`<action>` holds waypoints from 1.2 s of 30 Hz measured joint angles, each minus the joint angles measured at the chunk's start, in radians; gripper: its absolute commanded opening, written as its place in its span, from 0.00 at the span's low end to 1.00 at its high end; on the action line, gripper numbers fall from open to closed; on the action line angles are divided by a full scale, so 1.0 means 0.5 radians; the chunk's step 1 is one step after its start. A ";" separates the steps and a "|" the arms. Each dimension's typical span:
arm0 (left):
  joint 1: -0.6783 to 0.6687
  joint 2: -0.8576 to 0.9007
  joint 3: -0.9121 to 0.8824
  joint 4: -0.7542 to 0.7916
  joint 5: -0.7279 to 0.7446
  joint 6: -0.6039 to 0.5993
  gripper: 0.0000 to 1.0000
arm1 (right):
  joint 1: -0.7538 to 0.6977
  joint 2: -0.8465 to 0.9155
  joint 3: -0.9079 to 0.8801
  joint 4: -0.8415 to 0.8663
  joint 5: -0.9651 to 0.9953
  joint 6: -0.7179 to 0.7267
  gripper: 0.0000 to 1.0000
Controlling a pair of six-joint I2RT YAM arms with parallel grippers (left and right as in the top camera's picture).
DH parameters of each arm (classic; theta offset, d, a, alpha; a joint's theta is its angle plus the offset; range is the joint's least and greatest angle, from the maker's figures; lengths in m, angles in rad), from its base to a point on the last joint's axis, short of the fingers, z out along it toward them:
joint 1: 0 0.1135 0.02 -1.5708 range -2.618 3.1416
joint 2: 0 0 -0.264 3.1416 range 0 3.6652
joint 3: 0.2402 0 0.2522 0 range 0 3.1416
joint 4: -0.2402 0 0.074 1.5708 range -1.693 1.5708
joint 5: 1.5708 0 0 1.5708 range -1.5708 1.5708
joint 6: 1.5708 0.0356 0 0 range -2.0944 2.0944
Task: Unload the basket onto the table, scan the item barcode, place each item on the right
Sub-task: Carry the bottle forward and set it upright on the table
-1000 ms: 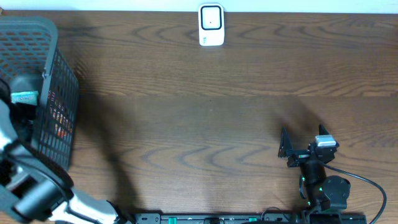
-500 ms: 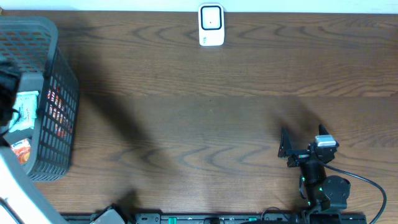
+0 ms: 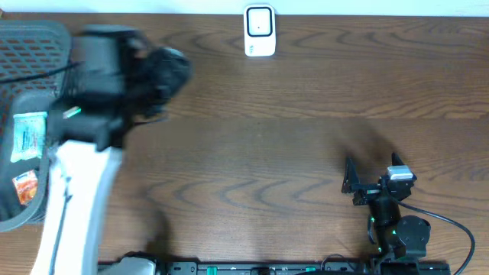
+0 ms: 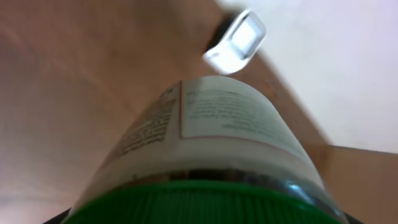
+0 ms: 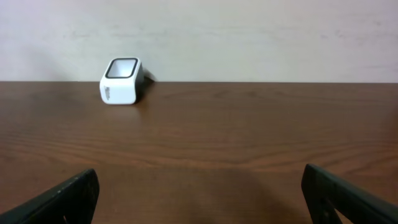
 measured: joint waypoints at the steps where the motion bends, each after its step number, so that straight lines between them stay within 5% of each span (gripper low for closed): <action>1: -0.082 0.069 0.000 -0.008 -0.078 -0.087 0.59 | 0.000 0.000 0.000 0.000 0.000 0.000 0.99; 8: -0.441 0.583 -0.001 -0.019 -0.361 -0.687 0.59 | 0.000 0.000 0.000 -0.001 0.000 0.000 0.99; 17: -0.628 1.165 -0.001 -0.008 -0.278 -1.228 0.59 | 0.000 0.000 0.000 -0.001 0.000 0.000 0.99; 22: -0.655 1.325 -0.002 0.070 -0.152 -1.331 0.60 | 0.000 0.000 0.000 -0.001 0.000 0.000 0.99; 33: -0.685 1.400 -0.002 0.052 -0.084 -1.340 1.00 | 0.000 0.000 0.000 -0.001 0.000 0.000 0.99; 36: -0.691 1.400 -0.002 0.052 -0.077 -1.330 0.98 | 0.000 0.000 0.000 -0.001 0.000 0.000 0.99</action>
